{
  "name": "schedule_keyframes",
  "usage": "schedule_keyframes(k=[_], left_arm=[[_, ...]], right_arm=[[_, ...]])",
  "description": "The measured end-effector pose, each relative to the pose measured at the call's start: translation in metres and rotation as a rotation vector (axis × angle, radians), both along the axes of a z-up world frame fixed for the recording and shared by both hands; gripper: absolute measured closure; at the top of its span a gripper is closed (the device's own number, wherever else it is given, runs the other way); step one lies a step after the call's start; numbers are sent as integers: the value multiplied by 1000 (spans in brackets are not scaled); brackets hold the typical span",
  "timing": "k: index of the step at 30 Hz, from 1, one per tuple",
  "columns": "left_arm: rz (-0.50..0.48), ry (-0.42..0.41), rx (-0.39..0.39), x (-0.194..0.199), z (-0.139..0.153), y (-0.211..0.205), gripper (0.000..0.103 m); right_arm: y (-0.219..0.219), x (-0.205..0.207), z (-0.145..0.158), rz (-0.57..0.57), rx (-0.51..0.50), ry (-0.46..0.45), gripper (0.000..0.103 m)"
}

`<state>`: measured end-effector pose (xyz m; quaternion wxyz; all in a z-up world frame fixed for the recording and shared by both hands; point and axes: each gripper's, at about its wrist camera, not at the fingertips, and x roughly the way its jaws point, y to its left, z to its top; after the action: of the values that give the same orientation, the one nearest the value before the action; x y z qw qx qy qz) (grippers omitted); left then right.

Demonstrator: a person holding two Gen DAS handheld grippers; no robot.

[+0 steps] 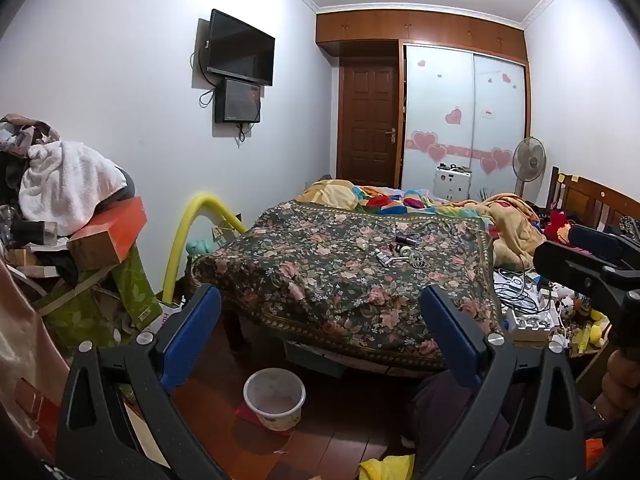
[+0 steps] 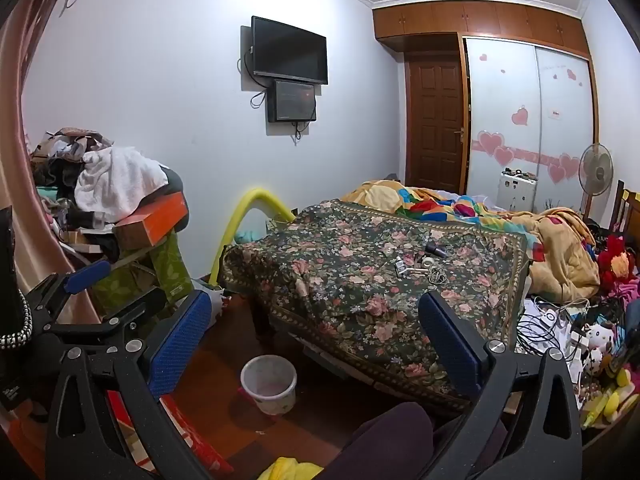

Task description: Collect trash

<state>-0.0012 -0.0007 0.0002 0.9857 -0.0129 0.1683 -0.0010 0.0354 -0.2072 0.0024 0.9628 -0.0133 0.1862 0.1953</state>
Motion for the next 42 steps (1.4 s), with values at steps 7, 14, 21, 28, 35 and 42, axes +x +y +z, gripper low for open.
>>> schedule_keyframes(k=[7,14,21,28,35,42], left_arm=[[6,-1,4,-7,1,-2,3],[1,2,7,1,5,-1,2],[5,6,1,3,2,0,3],[8,8,3,3,0,2,3],[6,6,2,3,-2,2,3],[6,10,-2,4,-2,5,2]], right_arm=[[-1,0,1,2,0,-3,0],[-2,3,4,-7,6,5,0],[-5,3,1,-7,8,4,0],[-5,3,1,-5,8,4,0],[-4,1,0,-3,5,1,0],[-3,1,0,-6,4,1,0]])
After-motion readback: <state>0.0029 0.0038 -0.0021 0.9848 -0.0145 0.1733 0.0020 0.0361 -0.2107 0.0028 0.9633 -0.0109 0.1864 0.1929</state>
